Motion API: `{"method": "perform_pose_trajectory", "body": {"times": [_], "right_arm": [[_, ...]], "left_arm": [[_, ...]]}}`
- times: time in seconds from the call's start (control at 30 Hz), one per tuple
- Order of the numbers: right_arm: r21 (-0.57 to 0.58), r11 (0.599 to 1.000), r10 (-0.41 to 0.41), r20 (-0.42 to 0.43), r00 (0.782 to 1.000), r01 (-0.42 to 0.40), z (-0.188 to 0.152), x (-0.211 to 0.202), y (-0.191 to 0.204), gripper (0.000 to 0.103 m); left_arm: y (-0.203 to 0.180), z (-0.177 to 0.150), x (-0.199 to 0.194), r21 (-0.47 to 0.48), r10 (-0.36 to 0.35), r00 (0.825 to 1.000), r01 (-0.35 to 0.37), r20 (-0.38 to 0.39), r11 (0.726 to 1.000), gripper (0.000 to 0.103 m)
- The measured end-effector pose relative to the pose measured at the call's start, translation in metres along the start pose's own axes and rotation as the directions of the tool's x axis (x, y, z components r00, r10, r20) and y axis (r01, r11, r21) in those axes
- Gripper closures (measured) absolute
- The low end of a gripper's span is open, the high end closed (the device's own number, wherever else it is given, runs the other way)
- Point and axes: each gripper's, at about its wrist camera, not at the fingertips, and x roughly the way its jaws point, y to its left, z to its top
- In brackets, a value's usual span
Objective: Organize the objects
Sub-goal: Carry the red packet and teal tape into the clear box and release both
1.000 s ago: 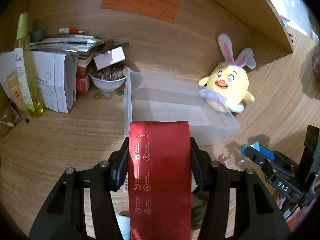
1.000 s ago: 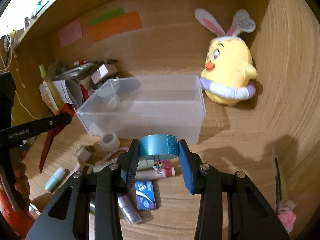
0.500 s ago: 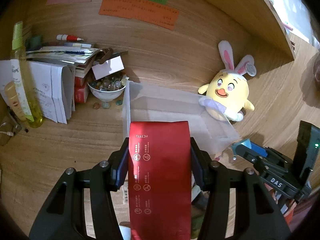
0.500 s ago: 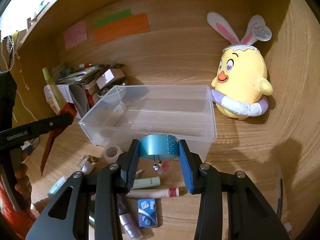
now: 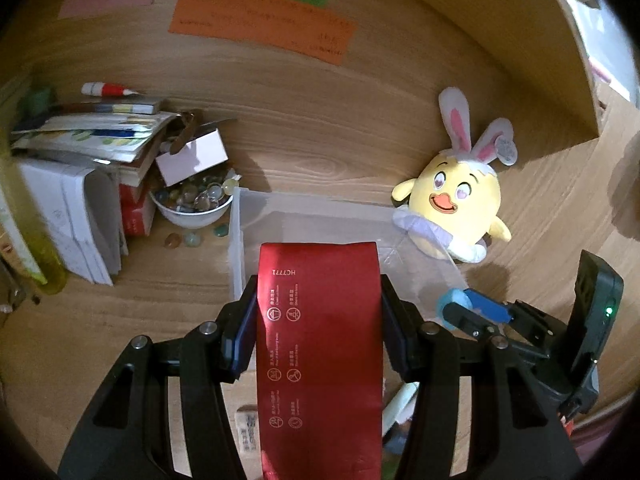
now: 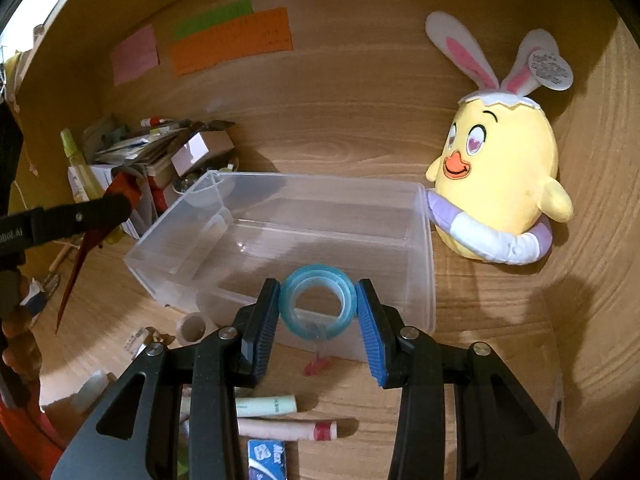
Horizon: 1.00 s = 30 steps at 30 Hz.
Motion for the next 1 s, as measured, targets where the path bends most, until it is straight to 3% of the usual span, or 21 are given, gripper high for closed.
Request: {"method": "perform_pose_trajectory", "body": {"times": [0.57,1.0], "right_arm": [[-0.026,1.000,-0.011,-0.054,0.999,0.009,0.012,0.037,-0.004,0.067],[-0.040,0.999,0.003,-0.089,0.996,-0.006,0.017,0.063,-0.001,0.067]], "left_arm": [[0.005,0.024,0.074,0.029,0.036,0.989,-0.032,-0.144,0.999,0.049],[-0.002,0.037,0.108,0.060,0.041,0.978,-0.029,-0.207,0.998,0.049]]}}
